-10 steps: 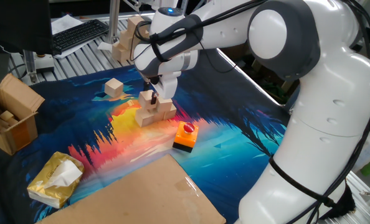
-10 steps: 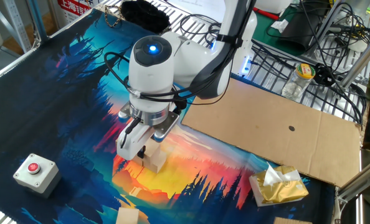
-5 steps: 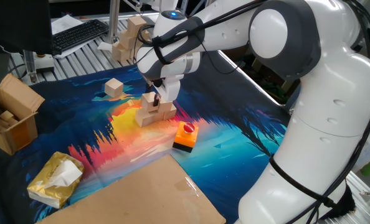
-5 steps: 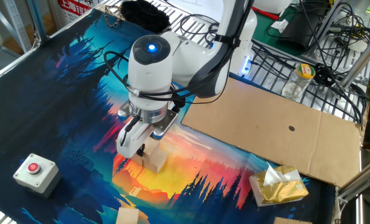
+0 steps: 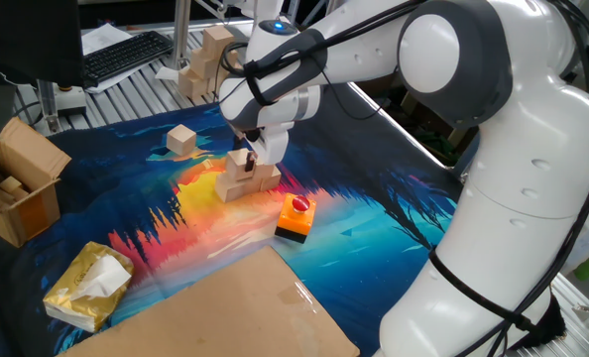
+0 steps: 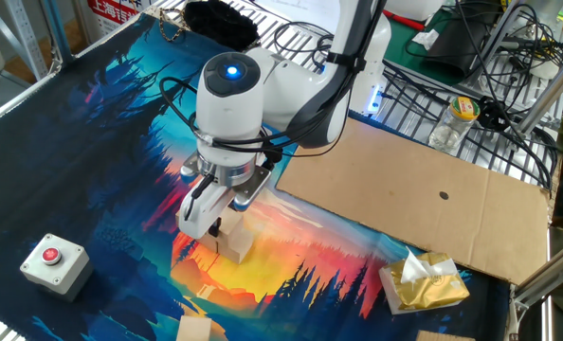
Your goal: Stack the blocks into a pyramid shape
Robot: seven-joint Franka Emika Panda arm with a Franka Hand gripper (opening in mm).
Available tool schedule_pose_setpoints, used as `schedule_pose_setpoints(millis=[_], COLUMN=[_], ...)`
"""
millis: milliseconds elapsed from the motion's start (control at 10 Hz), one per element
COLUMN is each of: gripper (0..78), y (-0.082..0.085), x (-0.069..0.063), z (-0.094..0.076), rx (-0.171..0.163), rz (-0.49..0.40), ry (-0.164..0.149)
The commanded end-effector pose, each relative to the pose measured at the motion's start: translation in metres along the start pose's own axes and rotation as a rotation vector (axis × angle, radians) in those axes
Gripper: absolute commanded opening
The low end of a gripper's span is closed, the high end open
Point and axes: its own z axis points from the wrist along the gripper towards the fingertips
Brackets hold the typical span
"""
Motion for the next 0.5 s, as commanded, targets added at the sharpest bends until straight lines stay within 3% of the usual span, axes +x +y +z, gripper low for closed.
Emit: schedule_pose_setpoints(millis=[100, 500], gripper=[1.1, 1.1], y=[-0.0008, -0.0066], x=[-0.0005, -0.0015], z=[0.0044, 0.0073], rx=[-0.006, 0.003], rz=[0.004, -0.007], ry=[-0.004, -0.002])
